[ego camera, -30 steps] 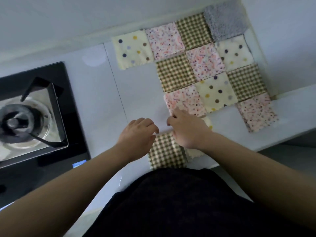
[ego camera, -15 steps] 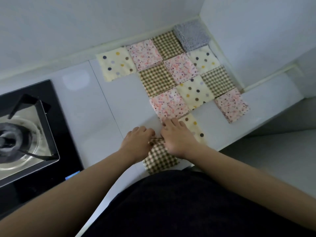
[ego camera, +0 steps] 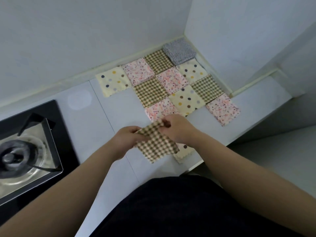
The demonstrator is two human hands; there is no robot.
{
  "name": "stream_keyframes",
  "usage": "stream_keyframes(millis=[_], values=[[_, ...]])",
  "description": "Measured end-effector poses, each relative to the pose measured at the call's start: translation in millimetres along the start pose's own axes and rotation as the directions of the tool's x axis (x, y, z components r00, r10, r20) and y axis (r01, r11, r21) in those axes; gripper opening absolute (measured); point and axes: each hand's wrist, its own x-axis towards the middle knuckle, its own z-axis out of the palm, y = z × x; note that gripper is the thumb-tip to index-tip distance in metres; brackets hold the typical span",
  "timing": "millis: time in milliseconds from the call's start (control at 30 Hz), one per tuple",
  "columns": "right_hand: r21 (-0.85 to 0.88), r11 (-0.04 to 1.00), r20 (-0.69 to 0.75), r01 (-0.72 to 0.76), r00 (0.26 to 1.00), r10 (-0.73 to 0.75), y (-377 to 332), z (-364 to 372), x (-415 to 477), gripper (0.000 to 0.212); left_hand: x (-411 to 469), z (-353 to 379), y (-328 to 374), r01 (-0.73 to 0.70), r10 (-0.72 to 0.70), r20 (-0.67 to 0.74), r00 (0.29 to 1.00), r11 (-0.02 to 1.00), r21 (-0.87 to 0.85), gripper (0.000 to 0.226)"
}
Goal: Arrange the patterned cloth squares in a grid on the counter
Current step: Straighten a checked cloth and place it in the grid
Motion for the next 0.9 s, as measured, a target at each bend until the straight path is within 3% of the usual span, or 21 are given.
stream_keyframes(millis=[133, 267, 400, 533, 600, 700, 800, 900], values=[[0.322, 0.944, -0.088, -0.073, 0.99, 0.107, -1.3, -13.4, 4.5, 0.018, -3.9, 7.6, 9.7, 0.017, -0.02, -0.002, 1.0, 0.906, -0.424, 0.032], [0.321, 0.946, -0.237, -0.051, 0.962, 0.133, -1.2, -19.5, 9.9, 0.037, -2.9, 26.9, 20.4, 0.025, -0.043, -0.022, 0.999, 0.852, -0.523, 0.026], [0.344, 0.937, -0.284, -0.062, 0.944, 0.167, 4.4, -19.4, 12.5, 0.04, 5.0, 44.0, 26.9, -0.03, -0.03, -0.119, 0.992, 0.879, -0.476, 0.024], [0.51, 0.841, -0.132, -0.181, 0.949, 0.285, 12.0, -24.7, 19.6, 0.039, 21.8, 47.4, 34.3, -0.093, -0.008, -0.289, 0.957, 0.938, -0.335, 0.018], [0.557, 0.807, -0.075, -0.197, 0.956, 0.285, 12.3, -31.8, 23.4, 0.051, 31.2, 46.5, 39.7, -0.095, -0.005, -0.336, 0.942, 0.955, -0.28, 0.016], [0.491, 0.854, -0.118, -0.172, 0.958, 0.261, 9.0, -42.9, 32.5, 0.053, 44.5, 43.4, 49.0, -0.082, -0.018, -0.364, 0.931, 0.963, -0.257, 0.027], [0.378, 0.918, -0.192, -0.118, 0.96, 0.202, 9.8, -47.8, 43.8, 0.035, 54.0, 41.5, 57.9, -0.066, -0.041, -0.388, 0.921, 0.964, -0.258, 0.043], [0.224, 0.973, -0.241, -0.051, 0.965, 0.106, 19.1, -45.5, 50.1, 0.015, 56.9, 43.3, 64.5, -0.088, 0.02, -0.441, 0.897, 0.987, -0.134, 0.044]])
